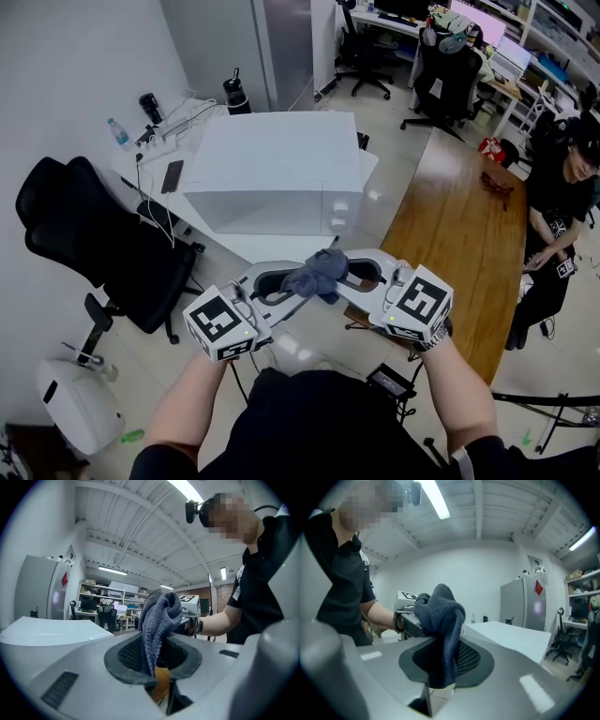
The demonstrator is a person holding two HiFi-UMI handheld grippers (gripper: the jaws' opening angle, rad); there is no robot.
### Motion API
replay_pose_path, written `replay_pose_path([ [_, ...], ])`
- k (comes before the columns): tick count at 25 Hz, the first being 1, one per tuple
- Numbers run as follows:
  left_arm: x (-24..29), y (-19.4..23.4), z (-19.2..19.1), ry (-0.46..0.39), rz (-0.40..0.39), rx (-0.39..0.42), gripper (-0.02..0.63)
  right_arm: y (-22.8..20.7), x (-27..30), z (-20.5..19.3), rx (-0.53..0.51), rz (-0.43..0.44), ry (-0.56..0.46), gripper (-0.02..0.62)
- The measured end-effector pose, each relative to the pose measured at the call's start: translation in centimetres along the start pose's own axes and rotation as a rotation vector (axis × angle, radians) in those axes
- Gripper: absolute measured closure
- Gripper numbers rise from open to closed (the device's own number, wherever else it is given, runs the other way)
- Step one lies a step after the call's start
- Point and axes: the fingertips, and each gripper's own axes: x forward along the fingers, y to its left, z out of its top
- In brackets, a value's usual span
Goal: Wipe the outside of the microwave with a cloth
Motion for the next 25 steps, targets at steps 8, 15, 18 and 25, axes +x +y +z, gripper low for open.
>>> replay_pose_path([
  [8,-2.9,3.9,-0.4,-0.013,0.259,0.021,0.526,-1.7,1.6,0.0,-0.012,-0.068,0.011,0.485],
  [15,-8.7,8.9,-2.6,0.023,0.545,0.042,0.526,-3.6,4.5,0.3,-0.023,-0.168,0.003,0.594],
  [18,-11.6,11.1,-4.2,0.044,0.654,0.022,0.526,-4.3,6.4,0.5,-0.005,-0.202,-0.004,0.595],
  [25,-17.7,17.2,-8.1,0.085,0.856,-0.031,0.526,-5.4,11.3,0.9,0.008,-0.189,0.002,0.595],
])
